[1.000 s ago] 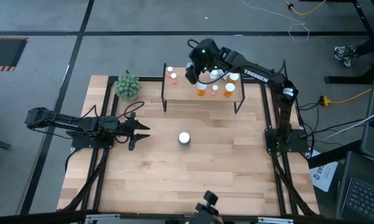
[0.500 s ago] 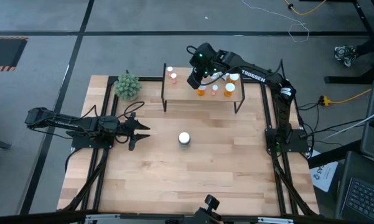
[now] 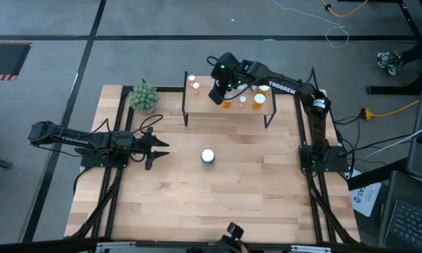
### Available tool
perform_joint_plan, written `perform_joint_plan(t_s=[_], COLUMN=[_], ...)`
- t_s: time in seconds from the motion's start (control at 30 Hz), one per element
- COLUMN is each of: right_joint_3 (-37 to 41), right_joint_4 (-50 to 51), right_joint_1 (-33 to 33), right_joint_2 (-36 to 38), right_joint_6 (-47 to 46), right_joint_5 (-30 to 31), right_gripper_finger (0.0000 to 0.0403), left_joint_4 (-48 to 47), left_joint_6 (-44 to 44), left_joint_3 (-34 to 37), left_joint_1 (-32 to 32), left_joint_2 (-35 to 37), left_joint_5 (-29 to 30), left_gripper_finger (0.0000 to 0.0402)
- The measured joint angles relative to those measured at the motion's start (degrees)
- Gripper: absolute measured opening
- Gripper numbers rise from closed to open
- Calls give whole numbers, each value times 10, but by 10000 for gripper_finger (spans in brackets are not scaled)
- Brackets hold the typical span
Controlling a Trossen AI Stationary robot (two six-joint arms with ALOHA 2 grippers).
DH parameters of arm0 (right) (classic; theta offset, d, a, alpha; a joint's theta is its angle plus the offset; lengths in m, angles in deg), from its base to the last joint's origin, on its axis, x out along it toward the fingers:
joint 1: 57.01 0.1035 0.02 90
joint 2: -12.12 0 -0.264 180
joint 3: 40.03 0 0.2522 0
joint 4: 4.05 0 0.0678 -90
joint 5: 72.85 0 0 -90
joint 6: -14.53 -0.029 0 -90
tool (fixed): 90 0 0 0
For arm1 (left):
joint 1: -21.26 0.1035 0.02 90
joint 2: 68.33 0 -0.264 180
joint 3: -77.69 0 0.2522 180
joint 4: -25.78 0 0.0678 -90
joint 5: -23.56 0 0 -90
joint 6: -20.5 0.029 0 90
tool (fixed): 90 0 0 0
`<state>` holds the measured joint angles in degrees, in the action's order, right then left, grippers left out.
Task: Pick and place medicine bottles onto shelf by color
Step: Put the transparent pill bottle on the shelf, then put the green pill bottle on the shelf
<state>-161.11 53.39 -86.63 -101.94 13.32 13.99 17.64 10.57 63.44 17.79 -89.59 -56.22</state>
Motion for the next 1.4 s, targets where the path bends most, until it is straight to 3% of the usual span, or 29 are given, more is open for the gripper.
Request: perform_joint_plan(t_s=[0.23, 0.37, 0.53, 0.73, 0.97, 1.13, 1.4], right_joint_3=[0, 0, 0, -62, -173, -179, -75], right_joint_4=[-1, -16, -74, -45, 33, 64, 89], right_joint_1=[2, 2, 2, 8, 79, 170, 277], right_joint_2=[0, 0, 3, 4, 7, 7, 6], right_joint_6=[-8, -15, -14, -17, 13, 75, 107], right_joint_5=[1, 1, 5, -3, -115, -189, -93], right_gripper_finger=[262, 293, 298, 299, 300, 300, 300], left_joint_4=[0, 0, 0, 0, 0, 0, 0], left_joint_6=[0, 0, 0, 0, 0, 0, 0], left_joint_3=[0, 0, 0, 0, 0, 0, 0], left_joint_1=[0, 0, 0, 0, 0, 0, 0], left_joint_2=[0, 0, 0, 0, 0, 0, 0], left_joint_5=[0, 0, 0, 0, 0, 0, 0], left_gripper_finger=[163, 163, 163, 163, 163, 163, 163])
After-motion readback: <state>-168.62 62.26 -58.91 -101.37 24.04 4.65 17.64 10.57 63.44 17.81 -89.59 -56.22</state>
